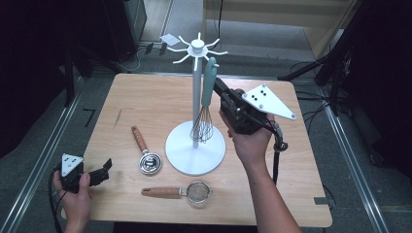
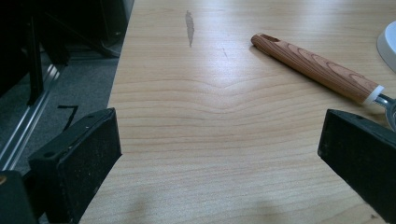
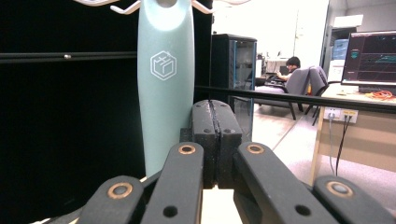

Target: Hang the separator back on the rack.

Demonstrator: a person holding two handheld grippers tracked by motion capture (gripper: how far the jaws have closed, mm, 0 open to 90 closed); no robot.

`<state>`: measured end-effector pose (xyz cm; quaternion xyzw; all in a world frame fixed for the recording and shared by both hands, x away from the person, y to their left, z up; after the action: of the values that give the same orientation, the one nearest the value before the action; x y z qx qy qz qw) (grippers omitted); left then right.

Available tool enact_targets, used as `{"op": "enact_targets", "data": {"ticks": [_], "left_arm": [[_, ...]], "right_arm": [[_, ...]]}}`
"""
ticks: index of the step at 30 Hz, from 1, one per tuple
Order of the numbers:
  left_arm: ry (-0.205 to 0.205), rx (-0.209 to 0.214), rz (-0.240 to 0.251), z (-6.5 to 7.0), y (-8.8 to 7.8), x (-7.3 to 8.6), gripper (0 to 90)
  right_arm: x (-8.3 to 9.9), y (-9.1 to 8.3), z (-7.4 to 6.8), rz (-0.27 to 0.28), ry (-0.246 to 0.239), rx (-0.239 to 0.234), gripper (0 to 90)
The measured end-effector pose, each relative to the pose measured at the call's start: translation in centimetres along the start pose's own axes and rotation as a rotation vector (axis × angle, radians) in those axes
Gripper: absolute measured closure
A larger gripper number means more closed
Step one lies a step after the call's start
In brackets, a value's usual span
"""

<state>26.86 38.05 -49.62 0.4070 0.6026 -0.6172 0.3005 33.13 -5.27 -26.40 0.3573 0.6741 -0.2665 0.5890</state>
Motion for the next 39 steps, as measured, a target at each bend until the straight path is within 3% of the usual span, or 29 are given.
{"op": "enact_targets", "data": {"ticks": [14,39], "left_arm": [[0.002,0.001,-0.002,0.0,0.0,0.0,0.0],[0.0,0.005,-0.001,0.0,0.0,0.0,0.0]], "right_arm": [[0.1,-0.3,-1.1,-0.012,-0.033,-0.019,90.0],[0.0,0.2,-3.2,-0.006,-0.031,-0.04,90.0]]}}
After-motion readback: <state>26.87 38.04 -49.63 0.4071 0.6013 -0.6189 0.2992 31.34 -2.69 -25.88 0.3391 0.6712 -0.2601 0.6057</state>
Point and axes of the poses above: each handheld gripper's, and its own axes: y roughly forward along the jaws, x roughly out of its underside, z roughly to its right, the point moved 3 cm from there along y, roughly forward along the jaws, and after that the axes turned 5 degrees about y, right-handed, at the moved point
